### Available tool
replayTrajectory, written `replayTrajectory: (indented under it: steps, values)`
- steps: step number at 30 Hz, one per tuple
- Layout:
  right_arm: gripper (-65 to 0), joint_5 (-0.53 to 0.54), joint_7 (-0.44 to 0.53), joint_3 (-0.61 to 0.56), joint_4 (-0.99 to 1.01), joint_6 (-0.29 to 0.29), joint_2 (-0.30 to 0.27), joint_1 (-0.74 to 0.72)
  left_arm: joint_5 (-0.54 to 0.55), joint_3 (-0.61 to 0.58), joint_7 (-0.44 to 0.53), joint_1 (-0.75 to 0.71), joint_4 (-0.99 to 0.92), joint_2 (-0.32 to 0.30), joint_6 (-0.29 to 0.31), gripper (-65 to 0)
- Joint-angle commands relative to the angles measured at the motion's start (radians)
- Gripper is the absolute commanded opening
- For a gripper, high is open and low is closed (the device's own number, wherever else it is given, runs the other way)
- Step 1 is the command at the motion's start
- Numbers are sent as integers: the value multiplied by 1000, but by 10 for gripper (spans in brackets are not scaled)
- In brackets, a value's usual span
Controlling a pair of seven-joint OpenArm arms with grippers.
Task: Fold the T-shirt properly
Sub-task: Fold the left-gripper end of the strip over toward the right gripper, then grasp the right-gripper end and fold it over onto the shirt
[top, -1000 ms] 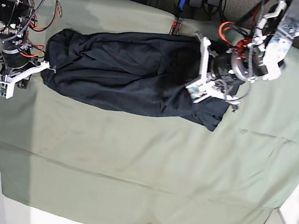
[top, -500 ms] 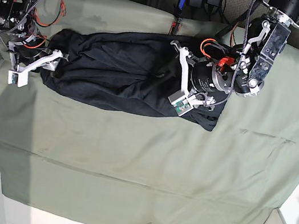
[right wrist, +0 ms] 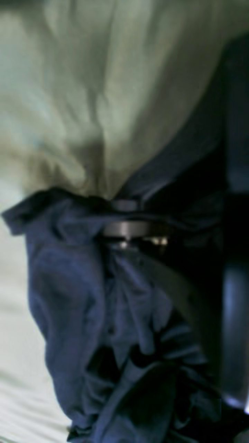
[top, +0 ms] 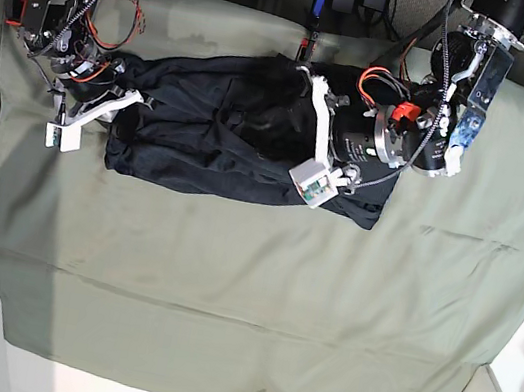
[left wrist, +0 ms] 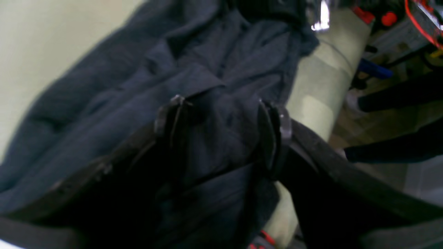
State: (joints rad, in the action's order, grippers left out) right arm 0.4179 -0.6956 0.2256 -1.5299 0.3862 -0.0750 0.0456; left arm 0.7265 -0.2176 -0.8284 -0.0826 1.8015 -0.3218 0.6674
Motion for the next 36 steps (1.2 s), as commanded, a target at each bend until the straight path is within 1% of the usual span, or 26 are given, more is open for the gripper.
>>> replayTrajectory:
  steps: [1,4,7,9,12,13,15,18,19,22,25,27,28,30,32,36]
  values:
    - [-650,-12,13,11,-28,6,-6,-6,28,43,22,19,37,-11,24,-306]
    - [-650,-13,38,72,-81,2,-5,-7,69,174,-19,14,95,-30,31,-306]
    - [-650,-5,23,174,-127,3,-7,-35,143,302,-53,12,125,-78,31,-306]
    - [-650,29,-5,248,-130,3,-18,-72,177,377,-60,11,124,-104,31,-306]
    - [-650,122,-56,327,-131,3,-47,-111,183,470,-75,-12,124,-126,31,-306]
    - [-650,153,-71,341,-131,13,-50,-119,182,498,-77,-26,123,-130,31,-306]
    - [-650,203,-73,345,-133,54,-48,-122,182,542,-82,-54,117,-130,31,-306]
    - [-650,328,-124,312,-155,106,-17,-116,182,585,-82,-101,106,-130,31,-306]
    - [-650,344,-130,292,-169,125,5,-111,182,592,-82,-115,100,-130,31,-306]
    - [-650,360,-132,197,-237,135,87,-76,181,598,-81,-158,83,-130,31,-306]
    - [-650,354,-131,50,-309,135,174,-18,178,598,-82,-193,74,-130,31,-306]
    - [-650,321,-124,-61,-333,134,224,14,179,598,-81,-203,74,-130,31,-306]
    - [-650,312,-108,-125,-335,133,226,26,179,598,-82,-204,74,-130,31,-306]
    - [-650,230,-84,-248,-333,130,226,38,178,598,-82,-205,74,-130,31,-306]
    - [-650,146,-63,-357,-318,107,226,38,179,598,-82,-206,74,-130,31,-306]
    - [-650,14,-20,-512,-288,107,227,38,187,598,-82,-206,74,-130,31,-306]
